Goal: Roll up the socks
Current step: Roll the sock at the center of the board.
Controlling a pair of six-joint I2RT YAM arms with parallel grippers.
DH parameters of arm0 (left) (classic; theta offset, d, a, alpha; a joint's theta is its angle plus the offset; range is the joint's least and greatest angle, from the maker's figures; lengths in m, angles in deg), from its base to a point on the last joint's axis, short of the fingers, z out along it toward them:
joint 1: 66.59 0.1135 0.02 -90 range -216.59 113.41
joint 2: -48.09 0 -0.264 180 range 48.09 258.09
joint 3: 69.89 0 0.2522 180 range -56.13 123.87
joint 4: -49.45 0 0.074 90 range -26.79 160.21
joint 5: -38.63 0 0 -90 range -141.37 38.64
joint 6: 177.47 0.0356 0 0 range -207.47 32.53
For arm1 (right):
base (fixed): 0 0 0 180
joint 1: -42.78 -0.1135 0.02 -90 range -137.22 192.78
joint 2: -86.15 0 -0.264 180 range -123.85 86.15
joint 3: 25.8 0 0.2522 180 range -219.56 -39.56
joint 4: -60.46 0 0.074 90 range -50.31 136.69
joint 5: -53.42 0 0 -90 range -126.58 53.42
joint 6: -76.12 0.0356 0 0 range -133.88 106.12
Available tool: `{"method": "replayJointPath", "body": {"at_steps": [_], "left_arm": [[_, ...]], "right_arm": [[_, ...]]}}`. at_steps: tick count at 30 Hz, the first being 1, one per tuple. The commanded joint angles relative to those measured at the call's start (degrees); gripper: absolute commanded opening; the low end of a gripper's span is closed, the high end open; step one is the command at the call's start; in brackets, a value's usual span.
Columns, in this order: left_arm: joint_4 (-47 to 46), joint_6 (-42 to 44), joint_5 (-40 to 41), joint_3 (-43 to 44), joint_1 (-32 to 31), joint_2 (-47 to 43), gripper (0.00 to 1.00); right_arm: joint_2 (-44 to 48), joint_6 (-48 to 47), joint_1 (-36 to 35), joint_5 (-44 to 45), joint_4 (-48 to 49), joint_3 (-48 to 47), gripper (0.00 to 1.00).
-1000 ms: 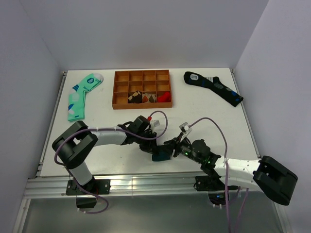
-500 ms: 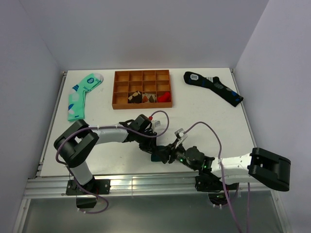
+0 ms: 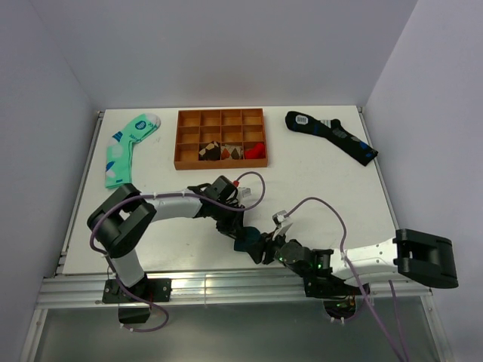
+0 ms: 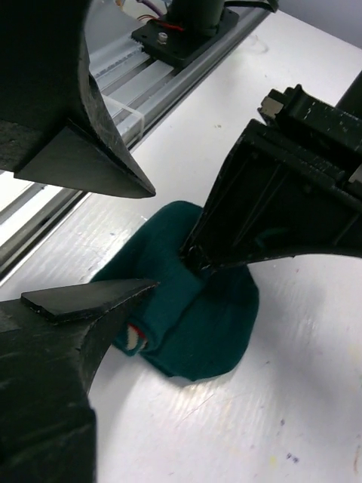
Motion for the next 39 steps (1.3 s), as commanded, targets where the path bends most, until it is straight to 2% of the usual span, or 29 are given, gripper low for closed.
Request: {"method": "replayJointPath", "body": {"at_steps": [1, 5, 9, 15, 25, 29, 35, 39], "left_arm": [[11.33, 5.51, 9.76, -1.91, 0.24, 3.99, 0.0], [13.62, 6.82, 10.64, -0.07, 0.24, 3.91, 0.0], [15.46, 8.06, 11.35, 0.98, 0.24, 4.16, 0.0], [16.35, 8.94, 10.83, 1.6, 0.24, 5.05, 0.0], [17.57, 10.61, 9.51, 3.27, 0.24, 6.98, 0.0], [19.07, 11.4, 9.94, 5.29, 0.33, 7.86, 0.0], [21.0, 12.36, 10.29, 6.79, 0.42, 8.47, 0.0], [22.06, 12.89, 10.65, 7.23, 0.68, 8.65, 0.0]], "right_arm": [[3.02, 3.44, -1.71, 6.01, -14.83, -0.75, 0.55], [9.78, 2.39, -2.32, 6.63, -20.01, -1.89, 0.56], [11.46, 0.11, -2.5, 7.24, -20.9, -3.03, 0.57], [11.03, -5.87, -2.59, 7.86, -13.1, -0.84, 0.58], [18.32, -14.83, -2.5, 4.35, -5.71, 2.15, 0.63], [14.73, -15.54, -2.32, 3.9, -6.23, -0.13, 0.64], [3.3, -16.33, -1.71, 1.97, -3.34, -2.77, 0.63], [3.03, -17.38, -1.45, 2.49, -2.63, -2.68, 0.63]]}}
